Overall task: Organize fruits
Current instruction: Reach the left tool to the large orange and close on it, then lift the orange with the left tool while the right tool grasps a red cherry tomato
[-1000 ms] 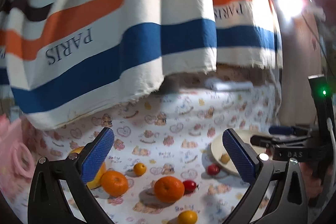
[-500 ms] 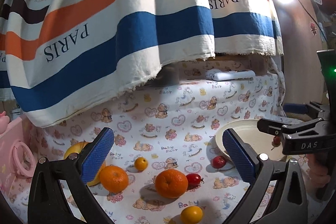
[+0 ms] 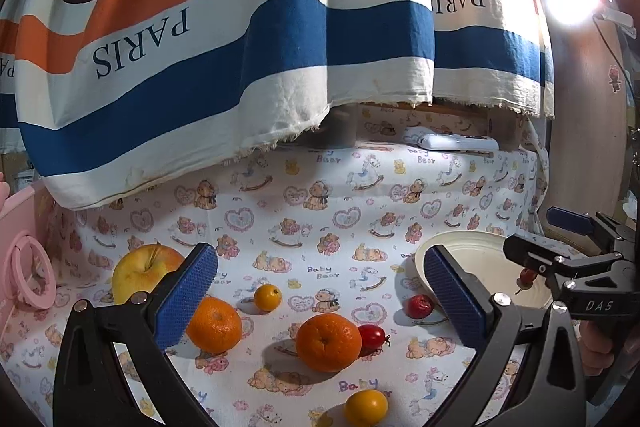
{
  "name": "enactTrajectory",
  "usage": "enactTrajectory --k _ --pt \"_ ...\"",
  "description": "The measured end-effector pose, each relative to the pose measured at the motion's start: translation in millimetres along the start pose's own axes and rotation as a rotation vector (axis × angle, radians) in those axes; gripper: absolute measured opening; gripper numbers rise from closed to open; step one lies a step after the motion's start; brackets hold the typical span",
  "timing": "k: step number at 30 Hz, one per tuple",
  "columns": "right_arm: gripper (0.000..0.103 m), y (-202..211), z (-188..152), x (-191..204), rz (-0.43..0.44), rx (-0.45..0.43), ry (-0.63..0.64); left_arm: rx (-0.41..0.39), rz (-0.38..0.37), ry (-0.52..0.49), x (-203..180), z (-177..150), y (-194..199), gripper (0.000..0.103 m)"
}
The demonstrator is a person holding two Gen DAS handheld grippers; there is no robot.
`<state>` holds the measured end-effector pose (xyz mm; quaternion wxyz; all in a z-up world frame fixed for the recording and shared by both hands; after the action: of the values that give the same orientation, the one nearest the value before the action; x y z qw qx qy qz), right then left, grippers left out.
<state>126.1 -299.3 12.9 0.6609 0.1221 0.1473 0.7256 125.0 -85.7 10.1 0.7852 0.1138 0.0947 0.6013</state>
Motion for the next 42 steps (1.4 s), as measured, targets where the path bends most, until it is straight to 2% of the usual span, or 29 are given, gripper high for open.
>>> enactTrajectory --k 9,11,13,14,15,18,20,22,25,26,34,38,42 --pt "0.102 0 -1 -2 -0.008 -0.002 -0.014 0.047 0.016 0.010 13 2 -7 0.103" --pt "0.102 1 -1 -2 -0.014 -0.006 -0.013 0.094 -0.012 0.028 18 2 -12 0.103" --pt "0.102 1 -1 -1 -0.019 -0.007 -0.011 0.185 -0.012 0.049 23 0 -22 0.102" --pt "0.102 2 -1 -1 -0.024 -0.008 -0.012 0.236 0.002 0.059 25 -2 -29 0.092" --pt "0.102 2 -1 -2 -0.028 -0.009 -0.013 0.264 -0.011 0.070 27 -4 -33 0.078" --pt "0.102 1 -1 -3 -0.020 -0.003 -0.020 0.346 -0.072 0.093 28 -14 -45 0.063" --pt "0.102 1 -1 -3 -0.030 -0.003 -0.022 0.394 -0.111 0.095 24 -21 -52 0.058" --pt "0.102 1 -1 -2 -0.033 -0.004 -0.019 0.424 -0.130 0.068 17 -27 -56 0.058" --pt "0.102 2 -2 -2 -0.034 -0.002 -0.013 0.485 -0.078 -0.020 4 -38 -63 0.058" --pt "0.102 2 -2 -1 -0.032 0.002 -0.009 0.491 -0.085 -0.032 2 -39 -64 0.058" --pt "0.102 0 -3 4 -0.032 0.027 0.026 0.608 -0.111 -0.051 -6 -53 -80 0.055" --pt "0.102 -2 -5 7 -0.027 0.038 0.037 0.604 -0.109 -0.045 -5 -51 -86 0.050" --pt "0.102 -1 -5 9 -0.018 0.046 0.047 0.602 -0.118 -0.024 0 -51 -83 0.049"
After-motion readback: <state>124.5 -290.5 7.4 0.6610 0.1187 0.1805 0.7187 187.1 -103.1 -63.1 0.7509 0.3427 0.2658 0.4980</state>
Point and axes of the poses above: each gripper's, at about its wrist camera, not at the fingertips, and y roughly against the way its jaws point, x to its left, z to its top, the point moved 3 cm from there along -y, roughly the way its jaws point, and after that the axes turned 2 degrees about x, right-handed, at the moved point
